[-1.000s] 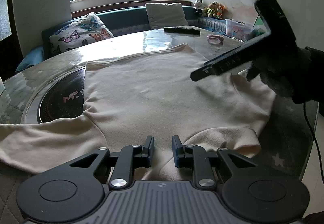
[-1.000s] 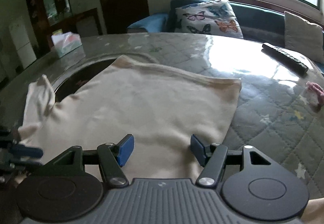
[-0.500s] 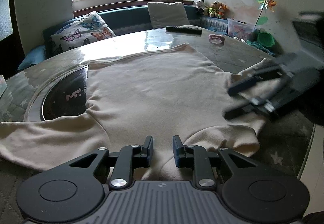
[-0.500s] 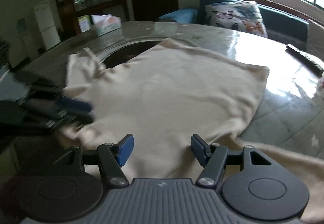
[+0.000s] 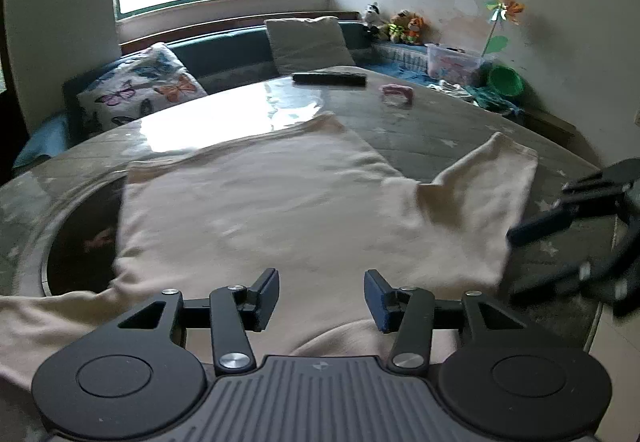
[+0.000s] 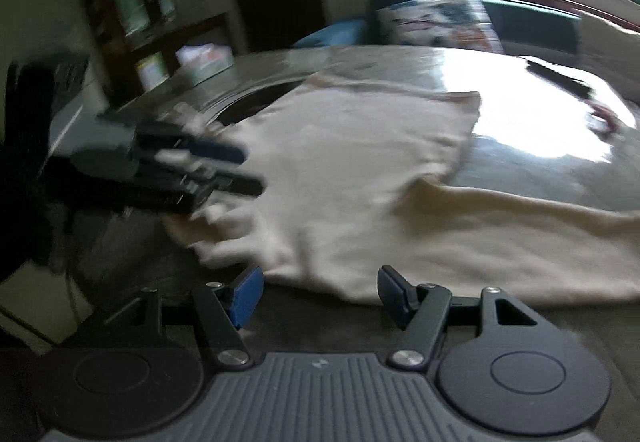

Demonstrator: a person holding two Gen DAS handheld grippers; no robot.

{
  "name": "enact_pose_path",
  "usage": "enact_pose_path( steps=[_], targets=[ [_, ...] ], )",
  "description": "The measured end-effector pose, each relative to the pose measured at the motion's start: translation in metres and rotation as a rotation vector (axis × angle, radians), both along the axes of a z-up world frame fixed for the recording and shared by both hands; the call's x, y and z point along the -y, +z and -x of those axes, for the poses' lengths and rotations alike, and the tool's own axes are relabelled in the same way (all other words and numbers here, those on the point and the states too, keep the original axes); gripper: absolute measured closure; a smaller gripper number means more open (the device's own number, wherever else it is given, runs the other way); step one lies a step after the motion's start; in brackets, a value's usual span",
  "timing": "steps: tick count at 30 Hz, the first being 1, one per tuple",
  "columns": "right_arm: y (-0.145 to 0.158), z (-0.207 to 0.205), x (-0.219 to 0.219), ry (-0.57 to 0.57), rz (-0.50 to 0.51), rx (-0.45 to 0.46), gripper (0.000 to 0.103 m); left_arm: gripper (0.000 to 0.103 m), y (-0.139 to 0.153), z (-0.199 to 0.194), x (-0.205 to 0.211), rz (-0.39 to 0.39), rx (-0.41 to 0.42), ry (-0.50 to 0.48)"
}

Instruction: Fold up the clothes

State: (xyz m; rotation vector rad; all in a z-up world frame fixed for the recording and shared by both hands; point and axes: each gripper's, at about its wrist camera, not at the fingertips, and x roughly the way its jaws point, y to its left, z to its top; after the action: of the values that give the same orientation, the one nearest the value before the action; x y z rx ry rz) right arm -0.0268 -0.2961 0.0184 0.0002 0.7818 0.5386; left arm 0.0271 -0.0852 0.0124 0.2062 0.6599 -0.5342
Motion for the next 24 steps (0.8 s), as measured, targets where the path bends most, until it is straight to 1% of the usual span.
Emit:
enact_pose_path(
  steps=[2,4,6,8,10,12,14,16,19,20,21,22,23,24],
  targets=[
    [0.002,0.0,0.022,-0.106,-0.013,0.01,0.038,0.046,-0.003,-0.001,0.009,-0.005,-0.002,-0.015],
    [0.001,-0.003,0.043,-0.209,-0.003,0.019,0.038,0.043,-0.005,0.0,0.016,-0.013,-0.002,-0.03],
    [-0.001,-0.008,0.066,-0.319,0.019,0.033,0.04,0.035,-0.007,0.002,0.022,-0.015,-0.002,-0.042],
    [-0.004,-0.015,0.084,-0.411,0.04,0.039,0.04,0.031,-0.008,0.005,0.027,-0.023,0.001,-0.051],
    [-0.009,-0.023,0.1,-0.493,0.06,0.042,0.041,0.031,-0.01,0.006,0.03,-0.035,0.003,-0.054],
    [-0.013,-0.031,0.116,-0.576,0.081,0.044,0.046,0.03,-0.012,0.007,0.031,-0.041,0.001,-0.054],
    [-0.017,-0.038,0.132,-0.658,0.101,0.047,0.048,0.03,-0.013,0.006,0.031,-0.042,-0.001,-0.053],
    [-0.021,-0.044,0.141,-0.715,0.107,0.045,0.051,0.03,-0.013,0.006,0.032,-0.044,-0.001,-0.05],
    [-0.028,-0.052,0.146,-0.759,0.127,0.051,0.059,0.03,-0.014,0.005,0.033,-0.047,-0.003,-0.049],
    [-0.029,-0.053,0.146,-0.764,0.13,0.056,0.063,0.03,-0.014,0.005,0.034,-0.048,-0.003,-0.049],
    [-0.029,-0.053,0.145,-0.764,0.124,0.06,0.076,0.03,-0.014,0.005,0.035,-0.05,-0.003,-0.05],
    [-0.03,-0.053,0.144,-0.764,0.114,0.062,0.082,0.03,-0.014,0.005,0.036,-0.052,-0.002,-0.052],
    [-0.03,-0.053,0.144,-0.765,0.107,0.064,0.09,0.03,-0.013,0.005,0.037,-0.055,0.001,-0.055],
    [-0.029,-0.054,0.144,-0.765,0.103,0.066,0.094,0.03,-0.013,0.005,0.038,-0.058,0.004,-0.058]
  ],
)
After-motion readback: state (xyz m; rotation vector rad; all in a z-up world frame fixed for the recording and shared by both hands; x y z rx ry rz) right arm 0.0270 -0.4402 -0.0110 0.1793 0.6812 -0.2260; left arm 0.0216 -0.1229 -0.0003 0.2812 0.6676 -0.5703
